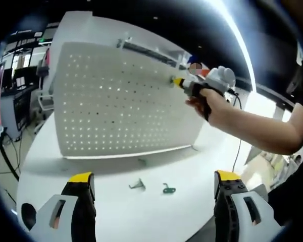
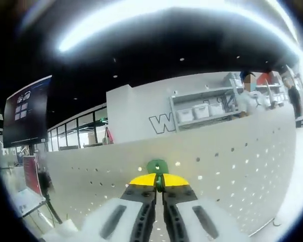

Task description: Insert the hook assembly into the mounting plate slot until the hook locks in place.

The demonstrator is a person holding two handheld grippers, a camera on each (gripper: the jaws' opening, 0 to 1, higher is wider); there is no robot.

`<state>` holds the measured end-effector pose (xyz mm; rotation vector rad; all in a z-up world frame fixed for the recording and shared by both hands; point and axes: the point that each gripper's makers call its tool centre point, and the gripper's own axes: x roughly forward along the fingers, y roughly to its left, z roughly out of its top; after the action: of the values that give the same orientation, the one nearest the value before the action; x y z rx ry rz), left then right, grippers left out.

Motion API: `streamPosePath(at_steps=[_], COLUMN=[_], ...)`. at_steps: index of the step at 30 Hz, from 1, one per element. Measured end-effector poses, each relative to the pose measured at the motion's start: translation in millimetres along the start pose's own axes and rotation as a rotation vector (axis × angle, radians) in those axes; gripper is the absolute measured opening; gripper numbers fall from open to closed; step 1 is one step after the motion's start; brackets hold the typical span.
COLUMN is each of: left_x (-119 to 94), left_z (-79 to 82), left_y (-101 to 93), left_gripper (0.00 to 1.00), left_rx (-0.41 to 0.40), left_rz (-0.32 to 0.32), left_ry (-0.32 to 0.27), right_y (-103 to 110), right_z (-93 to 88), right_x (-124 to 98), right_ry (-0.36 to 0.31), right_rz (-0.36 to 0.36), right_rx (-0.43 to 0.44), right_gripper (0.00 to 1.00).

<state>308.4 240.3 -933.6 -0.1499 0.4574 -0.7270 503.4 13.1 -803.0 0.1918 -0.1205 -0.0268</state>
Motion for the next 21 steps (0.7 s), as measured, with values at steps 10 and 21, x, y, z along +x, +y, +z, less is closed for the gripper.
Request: streamPosePath(at_steps=[10,21], left_x=[1.3,-3.1], left_z=[-0.4,0.6], left_y=[0.0,-1.9], left_gripper=[1.00,1.00], left_rx=[-0.003,-0.002], left_rz=[0.002,0.009], left_ry=[0.000,-0.006], right_y=[1.7,-2.2], right_z=[-3.9,-5.0], right_x=[0.7,4.4], right_ry=[0.007,0.026], right_rz=[-0.018,-0.022], right_rx=[-0.023,-0.081], right_gripper=[0.00,0.04])
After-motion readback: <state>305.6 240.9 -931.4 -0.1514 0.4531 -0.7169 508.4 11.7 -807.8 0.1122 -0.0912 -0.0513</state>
